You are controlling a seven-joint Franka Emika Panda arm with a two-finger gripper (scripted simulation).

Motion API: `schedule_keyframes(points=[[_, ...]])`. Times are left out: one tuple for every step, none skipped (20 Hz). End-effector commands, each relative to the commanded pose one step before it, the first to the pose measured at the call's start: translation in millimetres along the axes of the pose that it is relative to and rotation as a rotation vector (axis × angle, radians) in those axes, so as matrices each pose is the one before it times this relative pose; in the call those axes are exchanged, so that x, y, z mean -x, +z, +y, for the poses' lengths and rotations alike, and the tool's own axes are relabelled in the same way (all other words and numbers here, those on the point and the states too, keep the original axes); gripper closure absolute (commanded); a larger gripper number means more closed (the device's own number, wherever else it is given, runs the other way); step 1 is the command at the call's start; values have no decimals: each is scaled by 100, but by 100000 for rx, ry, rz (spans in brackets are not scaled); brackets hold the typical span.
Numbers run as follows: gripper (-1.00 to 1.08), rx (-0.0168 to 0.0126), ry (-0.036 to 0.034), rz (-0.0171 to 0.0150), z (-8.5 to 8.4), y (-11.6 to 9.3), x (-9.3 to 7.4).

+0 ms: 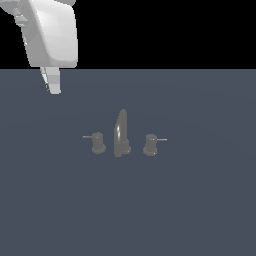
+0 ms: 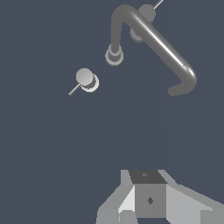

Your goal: Turn on the faucet by rotating a designated handle.

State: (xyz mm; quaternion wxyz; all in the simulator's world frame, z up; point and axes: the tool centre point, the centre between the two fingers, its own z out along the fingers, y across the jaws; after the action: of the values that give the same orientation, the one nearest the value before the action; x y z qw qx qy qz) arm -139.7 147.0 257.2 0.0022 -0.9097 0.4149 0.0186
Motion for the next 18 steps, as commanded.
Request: schedule_keyframes(points=[[108,-362,4633,32,-1015,1126,-350],[108,-94,1739,27,-380,428,-141],[108,-91,1713,28,-374,422,-139],[108,-88,1687,30,-369,416,-138],[108,-85,1668,32,-363,411,-138],[108,-81,1646,35,-358,406,-137],[108,-78,1629,37,-354,402,-137],[108,-74,1614,40,-350,399,-137],[108,-70,1603,44,-347,396,-137],[108,-67,1592,47,-344,395,-137],[108,-63,1586,51,-342,394,-138],[108,-59,1585,55,-341,394,-139],[108,-56,1588,60,-341,395,-141],[108,-53,1592,64,-342,397,-142],[108,-50,1602,69,-343,400,-145],[108,-47,1617,75,-346,404,-147],[108,-45,1636,80,-349,409,-150],[108,-42,1660,86,-354,415,-154]])
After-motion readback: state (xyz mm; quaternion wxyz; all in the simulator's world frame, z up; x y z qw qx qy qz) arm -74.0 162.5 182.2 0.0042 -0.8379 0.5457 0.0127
